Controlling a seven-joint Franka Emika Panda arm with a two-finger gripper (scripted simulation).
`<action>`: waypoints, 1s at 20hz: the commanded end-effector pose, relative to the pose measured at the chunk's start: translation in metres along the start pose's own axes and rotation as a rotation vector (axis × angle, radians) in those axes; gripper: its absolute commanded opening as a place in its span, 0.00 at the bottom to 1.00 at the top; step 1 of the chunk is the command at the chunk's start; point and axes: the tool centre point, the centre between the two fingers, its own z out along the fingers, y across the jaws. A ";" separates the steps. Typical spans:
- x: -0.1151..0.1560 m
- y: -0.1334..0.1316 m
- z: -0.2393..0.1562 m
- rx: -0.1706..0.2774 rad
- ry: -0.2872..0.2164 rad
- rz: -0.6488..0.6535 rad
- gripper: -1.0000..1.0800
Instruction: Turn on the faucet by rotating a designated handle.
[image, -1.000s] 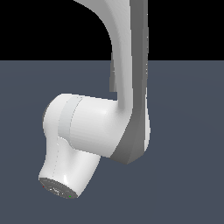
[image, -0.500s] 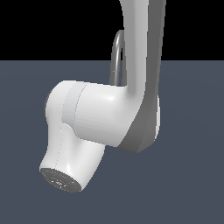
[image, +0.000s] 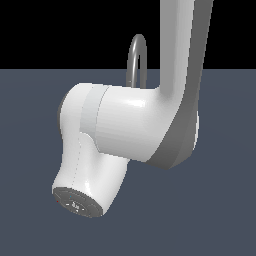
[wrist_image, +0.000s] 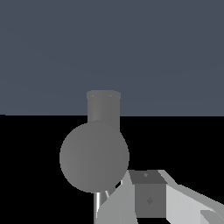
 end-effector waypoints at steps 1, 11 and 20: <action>-0.015 -0.013 0.000 0.012 -0.022 0.003 0.00; -0.021 -0.018 -0.005 -0.027 -0.018 0.005 0.00; -0.015 -0.066 -0.001 0.003 -0.039 0.007 0.00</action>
